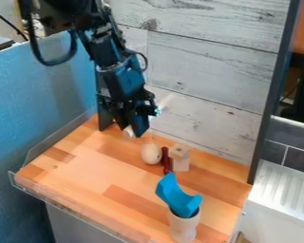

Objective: Take the long cylinder out of the arch and placed it to the left

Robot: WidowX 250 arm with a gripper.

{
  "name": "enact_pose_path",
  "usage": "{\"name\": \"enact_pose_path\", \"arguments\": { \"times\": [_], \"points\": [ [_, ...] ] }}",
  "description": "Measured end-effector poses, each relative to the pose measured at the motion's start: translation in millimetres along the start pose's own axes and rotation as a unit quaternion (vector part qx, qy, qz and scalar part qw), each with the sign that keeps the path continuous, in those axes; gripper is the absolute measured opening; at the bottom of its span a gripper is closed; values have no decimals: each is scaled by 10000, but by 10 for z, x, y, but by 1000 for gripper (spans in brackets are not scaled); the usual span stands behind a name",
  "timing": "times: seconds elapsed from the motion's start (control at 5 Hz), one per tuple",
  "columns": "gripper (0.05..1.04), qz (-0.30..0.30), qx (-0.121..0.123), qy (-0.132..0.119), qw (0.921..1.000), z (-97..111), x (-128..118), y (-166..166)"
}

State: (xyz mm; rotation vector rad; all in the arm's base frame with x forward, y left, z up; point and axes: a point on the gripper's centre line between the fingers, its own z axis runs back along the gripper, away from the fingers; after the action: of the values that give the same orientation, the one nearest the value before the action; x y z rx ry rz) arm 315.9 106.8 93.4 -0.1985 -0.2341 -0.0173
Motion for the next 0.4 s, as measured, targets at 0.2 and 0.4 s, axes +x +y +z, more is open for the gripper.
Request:
{"name": "enact_pose_path", "arguments": {
  "times": [0.2, 0.4],
  "points": [
    [260, 439, 290, -65, 9986, -200, 193, 269],
    [260, 791, 609, -174, 9949, -472, 291, 534]
  ]
}}
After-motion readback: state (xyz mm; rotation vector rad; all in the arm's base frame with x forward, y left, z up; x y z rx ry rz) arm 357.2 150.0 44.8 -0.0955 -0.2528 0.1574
